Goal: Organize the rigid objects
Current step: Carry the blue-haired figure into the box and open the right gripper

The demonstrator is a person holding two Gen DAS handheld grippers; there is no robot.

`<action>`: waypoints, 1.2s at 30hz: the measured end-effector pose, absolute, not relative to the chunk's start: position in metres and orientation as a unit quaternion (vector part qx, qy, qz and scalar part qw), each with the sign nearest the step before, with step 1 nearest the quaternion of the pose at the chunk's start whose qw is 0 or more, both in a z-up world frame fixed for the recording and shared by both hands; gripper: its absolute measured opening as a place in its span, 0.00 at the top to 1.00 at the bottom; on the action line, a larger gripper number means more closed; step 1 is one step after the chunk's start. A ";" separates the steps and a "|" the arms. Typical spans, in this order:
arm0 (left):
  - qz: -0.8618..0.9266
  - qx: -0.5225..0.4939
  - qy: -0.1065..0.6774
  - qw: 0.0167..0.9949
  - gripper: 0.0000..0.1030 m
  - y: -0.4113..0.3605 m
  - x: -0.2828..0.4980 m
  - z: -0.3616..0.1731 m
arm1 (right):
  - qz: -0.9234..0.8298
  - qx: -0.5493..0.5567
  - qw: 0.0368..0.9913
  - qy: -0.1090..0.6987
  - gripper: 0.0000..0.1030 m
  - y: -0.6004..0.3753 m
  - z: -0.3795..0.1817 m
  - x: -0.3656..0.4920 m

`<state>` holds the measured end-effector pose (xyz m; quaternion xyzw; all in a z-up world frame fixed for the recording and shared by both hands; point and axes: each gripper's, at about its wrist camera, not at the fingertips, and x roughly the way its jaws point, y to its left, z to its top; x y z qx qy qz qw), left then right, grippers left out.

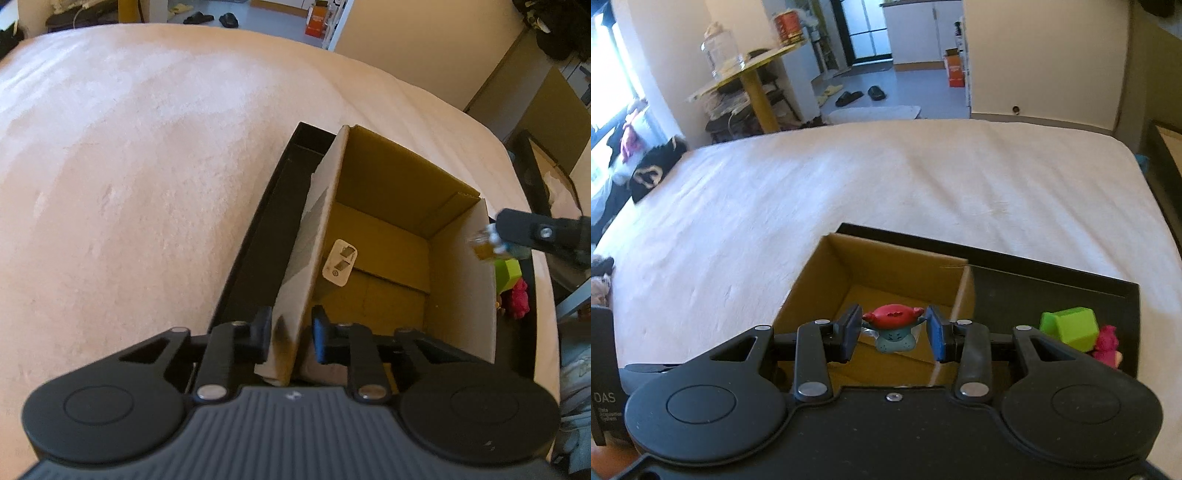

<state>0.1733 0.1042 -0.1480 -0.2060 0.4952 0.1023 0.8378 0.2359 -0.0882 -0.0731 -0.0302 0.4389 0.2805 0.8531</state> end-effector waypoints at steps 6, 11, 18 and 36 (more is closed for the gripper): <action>0.098 -0.207 0.494 0.839 0.85 0.107 0.172 -0.151 | 0.284 -0.058 0.843 0.453 0.63 -0.063 -0.081 0.233; 0.093 -0.211 0.492 0.840 0.85 0.109 0.171 -0.153 | 0.278 -0.070 0.832 0.474 0.63 -0.049 -0.096 0.235; 0.087 -0.221 0.489 0.839 0.85 0.113 0.169 -0.153 | 0.267 -0.078 0.820 0.500 0.63 -0.033 -0.115 0.239; 0.086 -0.228 0.489 0.838 0.84 0.115 0.169 -0.154 | 0.255 -0.059 0.806 0.531 0.62 -0.027 -0.143 0.242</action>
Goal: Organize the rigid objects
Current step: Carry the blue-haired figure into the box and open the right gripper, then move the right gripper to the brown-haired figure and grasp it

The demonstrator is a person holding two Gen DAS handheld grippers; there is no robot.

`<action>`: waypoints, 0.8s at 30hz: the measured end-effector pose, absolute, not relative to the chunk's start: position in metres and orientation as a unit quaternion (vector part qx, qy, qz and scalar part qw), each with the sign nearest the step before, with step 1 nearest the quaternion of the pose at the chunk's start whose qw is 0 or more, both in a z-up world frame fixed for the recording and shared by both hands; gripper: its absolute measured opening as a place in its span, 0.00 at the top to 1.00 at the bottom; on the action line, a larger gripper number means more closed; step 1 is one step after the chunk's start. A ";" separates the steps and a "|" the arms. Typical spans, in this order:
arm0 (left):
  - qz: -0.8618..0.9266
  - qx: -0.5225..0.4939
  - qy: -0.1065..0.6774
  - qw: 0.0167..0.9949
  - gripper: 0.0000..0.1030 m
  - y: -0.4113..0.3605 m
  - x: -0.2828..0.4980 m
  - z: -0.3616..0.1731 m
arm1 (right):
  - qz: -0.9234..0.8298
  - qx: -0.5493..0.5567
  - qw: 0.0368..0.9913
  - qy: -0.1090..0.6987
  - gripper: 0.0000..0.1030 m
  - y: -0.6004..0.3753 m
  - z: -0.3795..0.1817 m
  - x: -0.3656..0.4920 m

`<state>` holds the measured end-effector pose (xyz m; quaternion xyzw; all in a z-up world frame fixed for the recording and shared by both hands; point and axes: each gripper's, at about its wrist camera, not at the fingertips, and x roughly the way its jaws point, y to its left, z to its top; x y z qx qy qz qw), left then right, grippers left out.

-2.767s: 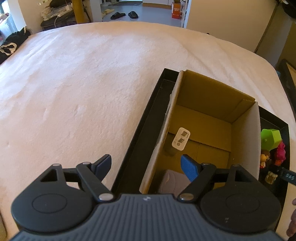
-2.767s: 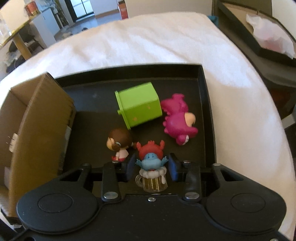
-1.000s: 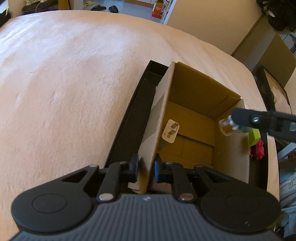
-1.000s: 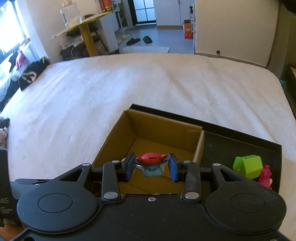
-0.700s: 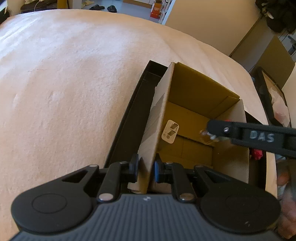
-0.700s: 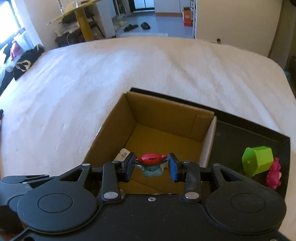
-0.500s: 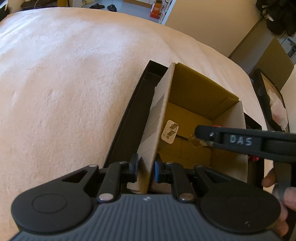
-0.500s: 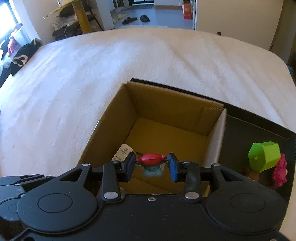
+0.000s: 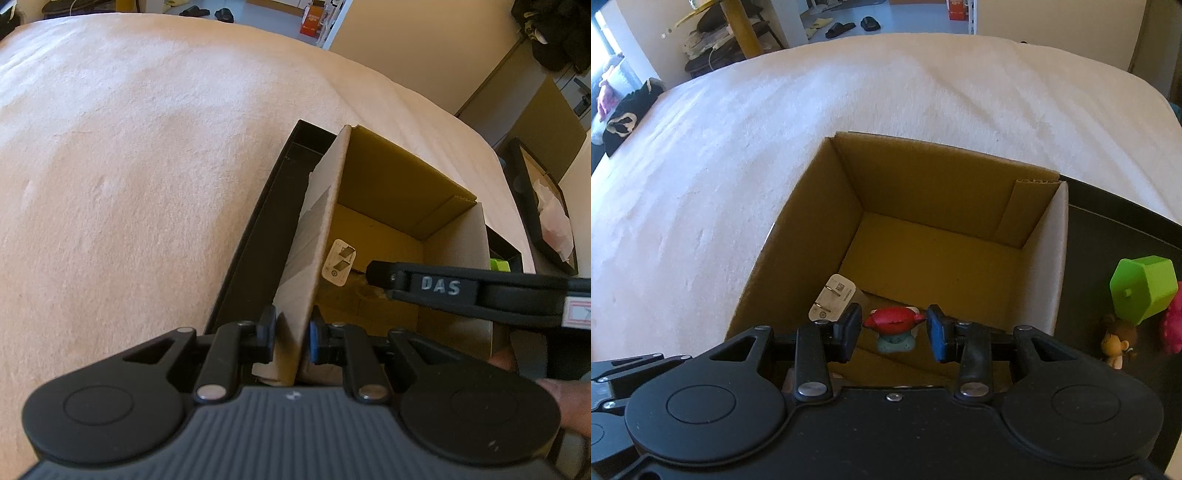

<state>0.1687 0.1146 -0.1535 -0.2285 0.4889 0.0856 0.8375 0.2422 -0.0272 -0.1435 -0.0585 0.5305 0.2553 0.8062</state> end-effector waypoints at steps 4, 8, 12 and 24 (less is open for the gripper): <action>0.084 -0.231 0.490 0.836 0.84 0.115 0.169 -0.153 | 0.264 -0.043 0.813 0.517 0.61 -0.036 -0.132 0.240; 0.087 -0.224 0.494 0.836 0.84 0.114 0.171 -0.153 | 0.268 -0.028 0.821 0.503 0.61 -0.051 -0.114 0.240; 0.091 -0.213 0.496 0.837 0.84 0.110 0.173 -0.151 | 0.271 -0.019 0.831 0.485 0.61 -0.071 -0.096 0.238; 0.106 -0.172 0.498 0.843 0.69 0.097 0.176 -0.137 | 0.242 -0.004 0.854 0.461 0.59 -0.154 -0.084 0.244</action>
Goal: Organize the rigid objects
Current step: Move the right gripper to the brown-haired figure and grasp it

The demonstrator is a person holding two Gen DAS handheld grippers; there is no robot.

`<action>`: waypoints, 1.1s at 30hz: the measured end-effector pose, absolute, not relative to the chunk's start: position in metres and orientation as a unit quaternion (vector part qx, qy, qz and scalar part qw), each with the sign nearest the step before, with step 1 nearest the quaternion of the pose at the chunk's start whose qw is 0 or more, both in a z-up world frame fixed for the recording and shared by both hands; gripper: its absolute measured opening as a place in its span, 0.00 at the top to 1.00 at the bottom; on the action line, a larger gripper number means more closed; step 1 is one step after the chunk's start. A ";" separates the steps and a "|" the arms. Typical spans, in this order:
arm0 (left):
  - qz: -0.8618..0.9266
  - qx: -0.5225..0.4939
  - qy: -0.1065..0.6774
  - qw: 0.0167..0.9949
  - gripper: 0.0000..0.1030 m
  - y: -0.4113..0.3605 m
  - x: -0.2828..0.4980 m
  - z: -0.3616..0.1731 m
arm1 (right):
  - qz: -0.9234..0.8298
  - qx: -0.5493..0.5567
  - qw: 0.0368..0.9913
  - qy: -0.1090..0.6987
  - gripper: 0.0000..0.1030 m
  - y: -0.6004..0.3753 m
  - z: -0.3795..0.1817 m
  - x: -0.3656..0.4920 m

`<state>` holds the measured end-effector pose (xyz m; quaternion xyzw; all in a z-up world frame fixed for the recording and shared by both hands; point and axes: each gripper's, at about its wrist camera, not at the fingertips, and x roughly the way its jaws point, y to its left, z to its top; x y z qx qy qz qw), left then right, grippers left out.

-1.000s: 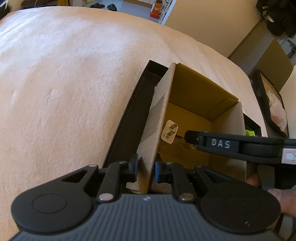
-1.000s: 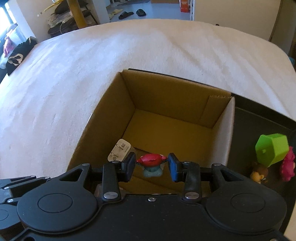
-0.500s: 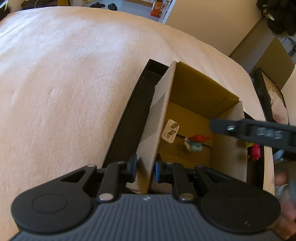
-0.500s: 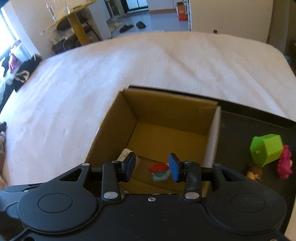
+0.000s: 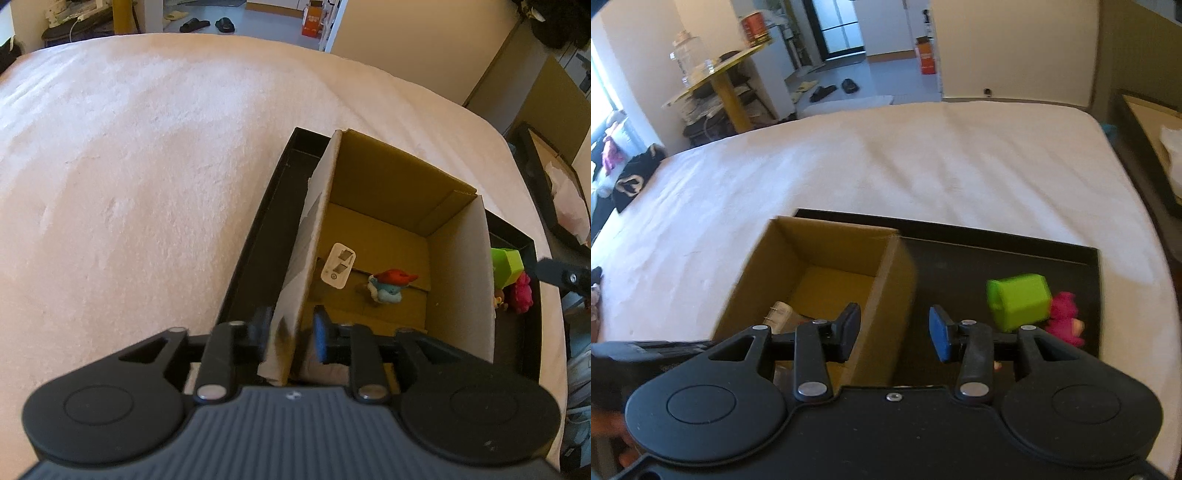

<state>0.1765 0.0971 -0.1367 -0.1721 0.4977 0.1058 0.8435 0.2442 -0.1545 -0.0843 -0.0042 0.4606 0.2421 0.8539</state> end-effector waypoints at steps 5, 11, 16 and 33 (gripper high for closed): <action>0.123 -0.151 0.497 0.846 0.53 0.090 0.178 -0.129 | 0.221 0.021 0.854 0.470 0.59 -0.190 -0.100 0.253; 0.141 -0.126 0.492 0.850 0.46 0.079 0.180 -0.117 | 0.212 0.049 0.849 0.481 0.59 -0.216 -0.117 0.262; 0.151 -0.105 0.491 0.852 0.41 0.071 0.185 -0.111 | 0.218 0.069 0.846 0.482 0.59 -0.224 -0.132 0.264; 0.196 -0.065 0.502 0.840 0.15 0.048 0.205 -0.114 | 0.234 0.075 0.840 0.484 0.40 -0.223 -0.172 0.263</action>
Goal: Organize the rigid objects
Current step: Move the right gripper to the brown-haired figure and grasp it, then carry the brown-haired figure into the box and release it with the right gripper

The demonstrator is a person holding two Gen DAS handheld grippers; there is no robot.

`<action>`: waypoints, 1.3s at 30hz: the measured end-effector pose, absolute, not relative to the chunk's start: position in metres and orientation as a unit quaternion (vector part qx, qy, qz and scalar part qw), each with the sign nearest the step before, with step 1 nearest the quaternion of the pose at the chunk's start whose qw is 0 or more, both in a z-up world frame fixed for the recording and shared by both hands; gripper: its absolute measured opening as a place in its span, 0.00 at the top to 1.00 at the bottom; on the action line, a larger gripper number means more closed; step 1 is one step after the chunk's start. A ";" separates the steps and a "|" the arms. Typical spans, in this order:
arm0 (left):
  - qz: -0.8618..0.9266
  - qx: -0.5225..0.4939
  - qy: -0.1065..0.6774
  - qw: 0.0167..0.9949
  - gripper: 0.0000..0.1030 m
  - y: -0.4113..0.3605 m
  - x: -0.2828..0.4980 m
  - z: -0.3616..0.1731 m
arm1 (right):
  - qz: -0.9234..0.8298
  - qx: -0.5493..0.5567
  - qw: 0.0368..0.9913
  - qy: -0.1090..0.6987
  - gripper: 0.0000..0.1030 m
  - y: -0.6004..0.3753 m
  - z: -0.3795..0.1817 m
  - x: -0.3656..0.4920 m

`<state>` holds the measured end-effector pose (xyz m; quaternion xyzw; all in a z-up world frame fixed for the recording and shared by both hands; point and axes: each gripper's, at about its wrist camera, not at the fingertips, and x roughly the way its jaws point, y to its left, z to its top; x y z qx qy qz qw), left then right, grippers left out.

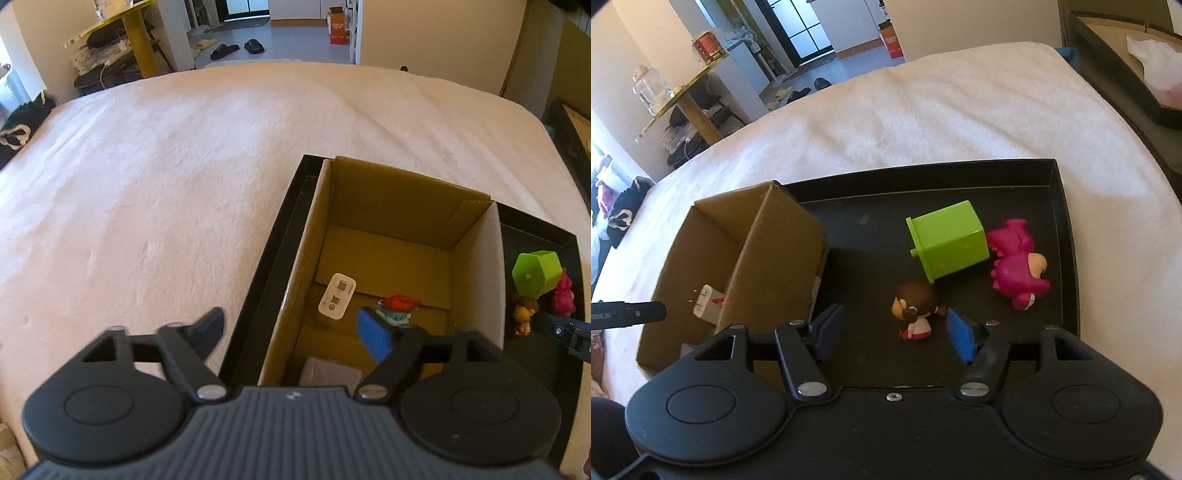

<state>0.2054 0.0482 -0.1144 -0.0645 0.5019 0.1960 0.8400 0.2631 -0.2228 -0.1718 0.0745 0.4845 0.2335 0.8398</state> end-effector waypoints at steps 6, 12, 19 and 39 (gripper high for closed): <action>0.206 -0.043 0.502 0.839 0.02 0.045 0.213 -0.114 | 0.240 0.062 0.837 0.488 0.40 -0.216 -0.181 0.271; 0.209 -0.025 0.510 0.834 0.01 0.043 0.222 -0.118 | 0.242 0.048 0.835 0.491 0.40 -0.211 -0.191 0.275; 0.200 -0.023 0.522 0.829 0.01 0.041 0.225 -0.123 | 0.237 0.023 0.841 0.486 0.51 -0.206 -0.200 0.275; 0.182 -0.053 0.510 0.839 0.01 0.045 0.201 -0.106 | 0.235 0.043 0.847 0.474 0.70 -0.227 -0.166 0.254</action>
